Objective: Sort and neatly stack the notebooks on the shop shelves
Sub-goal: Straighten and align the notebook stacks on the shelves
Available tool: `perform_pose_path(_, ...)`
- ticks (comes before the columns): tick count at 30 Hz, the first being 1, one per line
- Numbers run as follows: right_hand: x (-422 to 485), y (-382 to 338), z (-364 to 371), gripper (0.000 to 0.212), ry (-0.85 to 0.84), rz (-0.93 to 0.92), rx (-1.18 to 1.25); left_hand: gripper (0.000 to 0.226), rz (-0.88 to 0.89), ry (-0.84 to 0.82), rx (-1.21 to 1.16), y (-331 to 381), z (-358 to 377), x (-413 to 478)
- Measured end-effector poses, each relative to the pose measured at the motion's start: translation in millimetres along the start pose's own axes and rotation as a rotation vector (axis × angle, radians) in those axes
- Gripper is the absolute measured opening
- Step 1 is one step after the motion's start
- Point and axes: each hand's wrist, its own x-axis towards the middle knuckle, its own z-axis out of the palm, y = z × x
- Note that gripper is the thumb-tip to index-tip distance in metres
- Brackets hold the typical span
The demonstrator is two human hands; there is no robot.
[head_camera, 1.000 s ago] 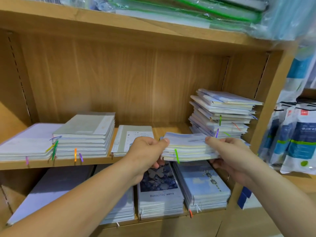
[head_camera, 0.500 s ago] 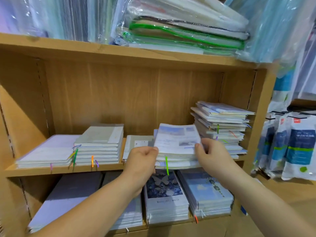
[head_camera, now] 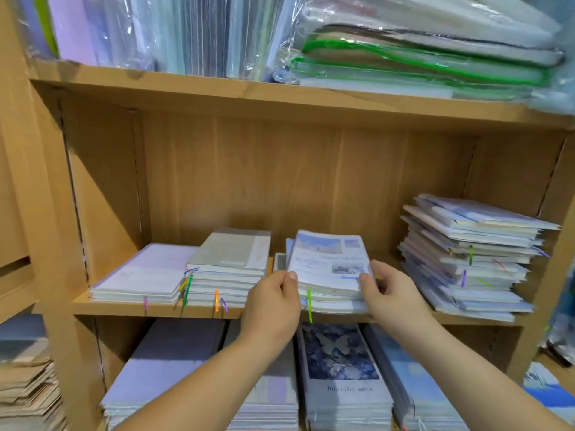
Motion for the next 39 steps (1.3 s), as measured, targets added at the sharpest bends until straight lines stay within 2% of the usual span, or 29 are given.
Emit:
perform_pose_path(3,20.4,6.0,12.0,0.021,0.012,-0.017,-0.027,0.042,-0.029,-0.033,0.06,-6.2,-2.7,16.3)
perform_pose_path(6,34.0,17.5,17.6,0.017,-0.055,0.016,-0.146,0.025,-0.054,-0.234,0.202,-10.6,-8.7,19.8)
perform_pose_path(8,39.9,29.5,15.5,0.024,-0.094,0.102,-0.264,0.024,0.016,-0.317,0.424,-14.3,-14.2,15.6)
perform_pose_path(10,40.4,37.4,9.5,0.03,-0.098,0.121,-0.281,0.026,0.085,-0.313,0.528,-19.4,-16.1,12.0)
perform_pose_path(12,36.0,36.4,3.7,0.04,-0.159,0.15,-0.137,0.03,0.104,-0.304,0.506,-24.1,-14.9,11.1)
perform_pose_path(14,29.6,29.8,-0.7,0.048,-0.247,0.19,0.006,0.026,0.05,-0.299,0.396,-26.6,-12.3,12.4)
perform_pose_path(18,27.3,37.9,-4.8,0.073,-0.338,0.187,0.085,0.037,-0.016,-0.279,0.145,-27.4,-2.5,8.2)
perform_pose_path(21,23.3,37.4,-11.9,0.067,-0.322,0.146,0.099,0.038,-0.034,-0.264,0.072,-29.0,2.2,8.1)
perform_pose_path(25,9.2,42.0,-19.4,0.072,-0.337,0.07,0.114,0.045,-0.054,-0.278,-0.059,-37.2,0.7,0.4)
perform_pose_path(28,6.6,42.1,-20.7,0.071,-0.309,0.036,0.085,0.049,0.01,-0.314,-0.029,-36.9,-6.0,-1.6)
perform_pose_path(31,16.1,39.9,-25.4,0.055,-0.313,0.075,0.047,0.073,0.069,-0.316,0.146,-31.4,-14.5,9.5)
perform_pose_path(32,19.4,39.5,-26.0,0.053,-0.326,0.078,0.021,0.07,0.084,-0.316,0.207,-31.5,-15.4,13.7)
perform_pose_path(35,24.4,39.9,-25.4,0.048,-0.305,0.092,0.013,0.039,0.085,-0.351,0.298,-35.8,-14.5,19.3)
perform_pose_path(39,27.4,47.5,-25.3,0.056,-0.3,0.177,0.048,0.039,0.119,-0.266,0.494,-40.3,-20.9,20.0)
